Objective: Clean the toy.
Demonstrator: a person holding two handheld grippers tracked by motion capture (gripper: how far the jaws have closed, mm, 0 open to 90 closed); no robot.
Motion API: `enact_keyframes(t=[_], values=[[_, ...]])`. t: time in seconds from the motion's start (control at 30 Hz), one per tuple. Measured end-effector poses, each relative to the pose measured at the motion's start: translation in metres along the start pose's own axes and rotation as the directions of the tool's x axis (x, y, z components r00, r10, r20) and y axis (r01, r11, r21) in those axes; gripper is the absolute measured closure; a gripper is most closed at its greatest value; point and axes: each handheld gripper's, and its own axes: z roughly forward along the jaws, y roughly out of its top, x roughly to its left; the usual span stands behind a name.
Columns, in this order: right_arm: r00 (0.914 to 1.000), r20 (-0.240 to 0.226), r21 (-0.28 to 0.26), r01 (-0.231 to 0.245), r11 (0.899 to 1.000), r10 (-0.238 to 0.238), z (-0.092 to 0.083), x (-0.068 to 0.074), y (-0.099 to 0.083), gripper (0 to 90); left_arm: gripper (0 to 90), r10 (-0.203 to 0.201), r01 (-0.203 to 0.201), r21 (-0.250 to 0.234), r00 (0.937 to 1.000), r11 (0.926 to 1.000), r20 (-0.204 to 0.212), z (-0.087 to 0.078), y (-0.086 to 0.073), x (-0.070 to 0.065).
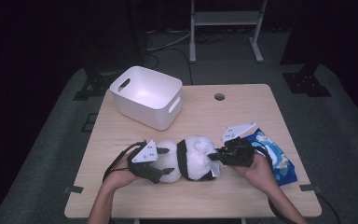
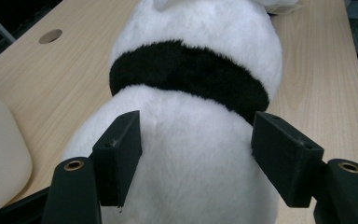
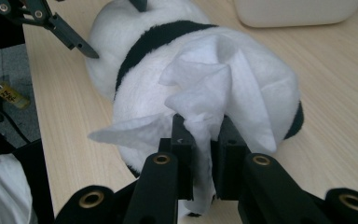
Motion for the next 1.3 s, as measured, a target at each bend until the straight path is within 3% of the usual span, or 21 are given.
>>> enact_keyframes(t=[0.23, 0.33, 0.5, 0.83, 1.07, 1.17, 1.3], values=[[0.9996, -0.025, 0.006, 0.013, 1.0, -0.013, 0.002, 0.007, -0.002, 79.9, 31.6, 0.011, -0.011, 0.009, 0.9997, 0.9999, -0.023, 0.002, 0.0, 0.0], [0.9999, -0.013, -0.013, 0.011, 1.0, -0.011, -0.003, 0.006, -0.002, 80.0, 32.6, 0.011, -0.01, 0.015, 0.9996, 0.9998, -0.026, 0.003, 0.0, 0.0], [0.9986, 0.043, -0.03, -0.03, 0.999, 0.031, -0.008, -0.006, -0.003, 80.0, 33.1, 0.009, -0.009, 0.015, 0.9998, 0.9999, -0.019, 0.003, -0.001, 0.0], [0.9965, 0.032, -0.008, -0.077, 0.997, 0.077, 0.0, -0.016, -0.015, 80.2, 33.1, 0.001, 0.0, 0.013, 0.9999, 0.9999, -0.01, 0.004, -0.002, 0.0], [0.9969, 0.021, 0.051, -0.077, 0.996, 0.076, 0.004, -0.015, -0.027, 80.2, 33.1, -0.001, 0.002, 0.016, 0.9999, 0.9999, -0.01, 0.004, -0.002, 0.0], [0.9969, 0.029, 0.081, -0.076, 0.994, 0.073, 0.005, -0.016, -0.031, 80.2, 33.1, 0.0, 0.0, 0.017, 0.9999, 0.9999, -0.012, 0.004, -0.001, 0.0], [0.995, 0.059, 0.062, -0.085, 0.995, 0.081, 0.002, -0.02, -0.027, 80.1, 33.1, 0.003, -0.003, 0.019, 0.9999, 0.9998, -0.01, 0.004, -0.002, 0.0]])
